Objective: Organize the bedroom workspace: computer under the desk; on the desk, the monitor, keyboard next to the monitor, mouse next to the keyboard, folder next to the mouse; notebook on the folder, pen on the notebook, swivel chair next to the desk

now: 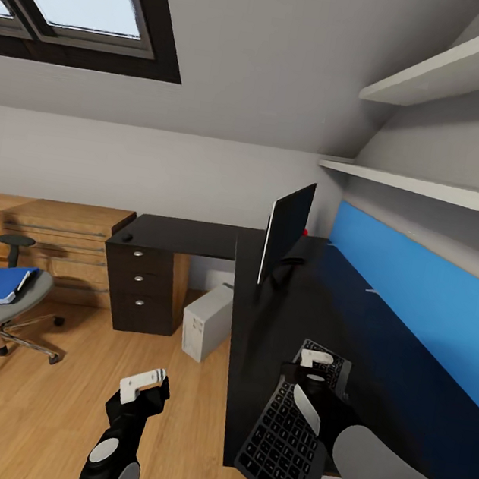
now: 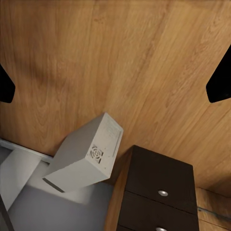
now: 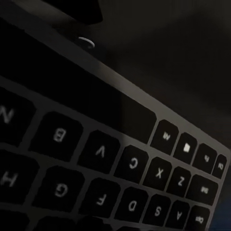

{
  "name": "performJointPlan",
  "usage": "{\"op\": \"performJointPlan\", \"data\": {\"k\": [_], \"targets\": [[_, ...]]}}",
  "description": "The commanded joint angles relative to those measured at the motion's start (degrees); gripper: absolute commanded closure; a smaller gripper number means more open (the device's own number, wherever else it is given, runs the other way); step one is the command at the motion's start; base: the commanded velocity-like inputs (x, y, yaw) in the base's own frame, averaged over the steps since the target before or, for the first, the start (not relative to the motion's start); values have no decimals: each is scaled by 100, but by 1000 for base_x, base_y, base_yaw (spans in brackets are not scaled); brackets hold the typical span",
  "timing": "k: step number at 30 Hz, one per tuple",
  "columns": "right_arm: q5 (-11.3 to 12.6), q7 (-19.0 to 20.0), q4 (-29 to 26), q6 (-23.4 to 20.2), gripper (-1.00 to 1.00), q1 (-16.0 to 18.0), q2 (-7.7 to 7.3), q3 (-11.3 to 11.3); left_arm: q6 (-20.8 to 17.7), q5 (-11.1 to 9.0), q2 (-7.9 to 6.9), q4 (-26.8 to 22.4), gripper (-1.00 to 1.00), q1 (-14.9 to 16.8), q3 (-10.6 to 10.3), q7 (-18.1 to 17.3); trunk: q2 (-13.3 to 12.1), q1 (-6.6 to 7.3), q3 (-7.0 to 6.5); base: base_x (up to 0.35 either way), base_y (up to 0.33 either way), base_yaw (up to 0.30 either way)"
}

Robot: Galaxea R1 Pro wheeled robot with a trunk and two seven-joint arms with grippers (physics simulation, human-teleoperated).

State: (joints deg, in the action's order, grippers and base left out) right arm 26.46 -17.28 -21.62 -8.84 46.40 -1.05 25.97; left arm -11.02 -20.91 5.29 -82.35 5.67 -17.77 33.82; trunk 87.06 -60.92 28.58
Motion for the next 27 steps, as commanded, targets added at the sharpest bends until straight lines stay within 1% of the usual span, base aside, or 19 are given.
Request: {"op": "performJointPlan", "data": {"k": [1,5,11,15,19,22,27], "targets": [[69,-47,269,34,-100,1,-9,25,-23,-28,-1,-9,-100,4,-4,34,3,0,7,-6,0,0],[66,-47,248,206,-100,1,-6,52,-23,-35,-1,-9,-100,4,1,29,3,0,7,-2,0,0],[46,-40,232,237,-100,1,0,81,-23,-32,-1,-2,-100,4,3,32,3,0,7,-3,0,0],[33,-39,229,244,-100,1,0,95,-23,-30,-1,23,-100,4,2,44,3,0,7,-168,-39,0],[22,-40,19,370,-100,-2,-3,85,-23,-28,-1,90,-100,4,3,39,3,0,7,-40,-9,0],[14,-54,-296,635,-100,-15,-10,78,-23,-27,-1,106,-100,4,2,39,3,0,7,-11,-2,0],[1,-97,-913,1424,-100,-85,-25,69,-23,-27,-1,113,-100,4,3,45,3,0,7,-2,0,0]]}}
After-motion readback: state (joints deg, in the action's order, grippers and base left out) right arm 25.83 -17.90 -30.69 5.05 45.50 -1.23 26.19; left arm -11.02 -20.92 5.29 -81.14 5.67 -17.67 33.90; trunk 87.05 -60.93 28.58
